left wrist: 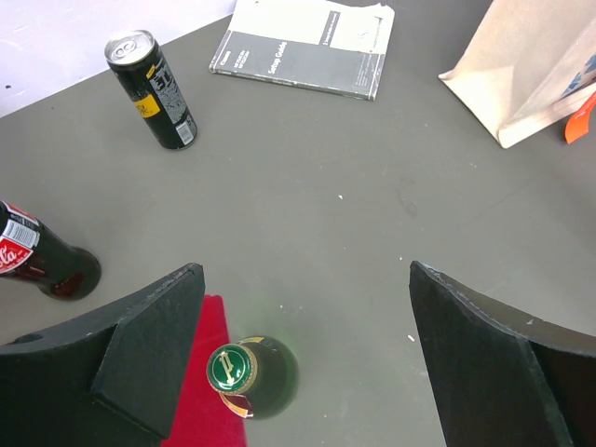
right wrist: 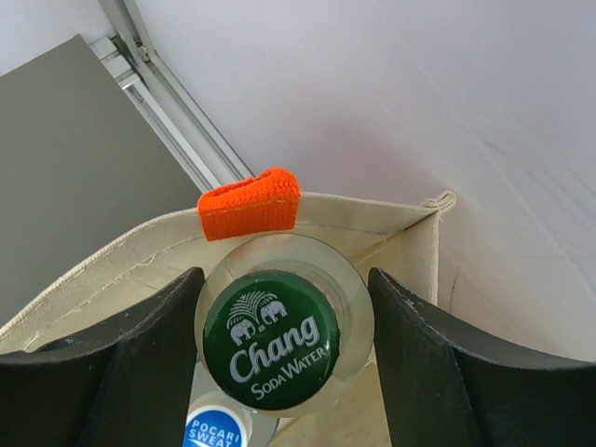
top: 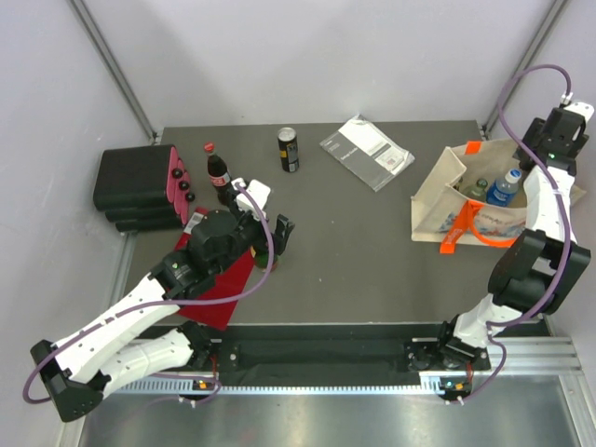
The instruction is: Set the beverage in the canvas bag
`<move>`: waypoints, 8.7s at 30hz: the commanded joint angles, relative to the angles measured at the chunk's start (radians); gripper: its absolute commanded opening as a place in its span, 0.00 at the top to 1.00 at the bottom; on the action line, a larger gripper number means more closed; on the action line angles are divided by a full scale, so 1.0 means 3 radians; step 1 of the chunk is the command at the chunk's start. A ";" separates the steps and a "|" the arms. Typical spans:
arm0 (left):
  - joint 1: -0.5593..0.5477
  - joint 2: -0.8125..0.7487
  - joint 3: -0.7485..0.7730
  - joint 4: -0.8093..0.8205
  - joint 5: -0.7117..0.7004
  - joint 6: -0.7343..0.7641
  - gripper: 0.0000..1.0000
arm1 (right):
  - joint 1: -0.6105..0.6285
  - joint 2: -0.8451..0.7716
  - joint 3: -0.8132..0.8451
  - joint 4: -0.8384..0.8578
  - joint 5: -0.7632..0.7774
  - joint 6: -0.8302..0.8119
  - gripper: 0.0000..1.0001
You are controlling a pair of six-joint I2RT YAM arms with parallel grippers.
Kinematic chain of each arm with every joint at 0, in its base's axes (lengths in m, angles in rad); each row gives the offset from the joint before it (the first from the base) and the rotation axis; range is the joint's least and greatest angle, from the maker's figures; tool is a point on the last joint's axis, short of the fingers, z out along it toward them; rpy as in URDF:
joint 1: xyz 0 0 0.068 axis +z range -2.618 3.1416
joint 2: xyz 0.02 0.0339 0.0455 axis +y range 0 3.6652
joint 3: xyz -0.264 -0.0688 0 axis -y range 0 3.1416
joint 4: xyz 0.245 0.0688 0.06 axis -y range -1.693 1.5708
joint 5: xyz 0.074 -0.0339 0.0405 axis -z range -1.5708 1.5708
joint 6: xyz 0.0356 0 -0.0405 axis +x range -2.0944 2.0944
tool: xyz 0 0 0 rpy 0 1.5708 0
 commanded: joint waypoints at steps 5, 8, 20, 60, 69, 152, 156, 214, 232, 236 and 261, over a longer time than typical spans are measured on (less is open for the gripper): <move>-0.0018 -0.0076 -0.0011 0.0168 -0.0038 0.0016 0.05 | -0.0047 -0.0106 -0.0143 0.0709 -0.0116 0.0143 1.00; -0.0023 -0.0086 -0.0011 0.0168 -0.0023 0.0016 0.05 | -0.0047 -0.0116 -0.0174 0.0694 -0.0086 0.0174 1.00; -0.0033 -0.0127 -0.0011 0.0163 -0.0043 0.0016 0.05 | -0.0113 0.0078 -0.0240 0.0592 -0.0188 0.0358 0.99; -0.0033 -0.0276 -0.0021 0.0178 -0.0115 0.0037 0.05 | -0.0093 0.0206 -0.0199 0.0305 -0.0162 0.0552 0.37; -0.0033 -0.0286 -0.0021 0.0173 -0.0166 0.0047 0.05 | -0.0093 0.0247 -0.0031 0.0132 -0.0213 0.0572 0.27; -0.0028 -0.0987 -0.0389 0.0679 -0.2221 -0.0019 0.05 | 0.5164 0.0559 -0.1621 0.3629 -0.0265 -0.0588 0.79; -0.0028 -0.0992 -0.0394 0.0679 -0.2211 -0.0009 0.05 | 0.5159 0.0431 -0.1682 0.3532 -0.0127 -0.0680 1.00; -0.0028 -0.0848 -0.0379 0.0638 -0.1935 0.0011 0.05 | 0.1125 -0.1512 0.0594 -0.0237 -0.0162 -0.0072 1.00; -0.0023 -0.0859 -0.0384 0.0648 -0.1904 0.0011 0.06 | 0.0741 -0.1614 -0.0276 0.0014 -0.0443 0.0184 1.00; -0.0028 -0.0879 -0.0379 0.0638 -0.1909 0.0006 0.06 | 0.0741 -0.1640 -0.0312 -0.0001 -0.0525 0.0235 1.00; -0.0028 -0.0874 -0.0379 0.0628 -0.1889 0.0006 0.06 | 0.0741 -0.2008 -0.1523 0.0612 -0.0745 0.0393 1.00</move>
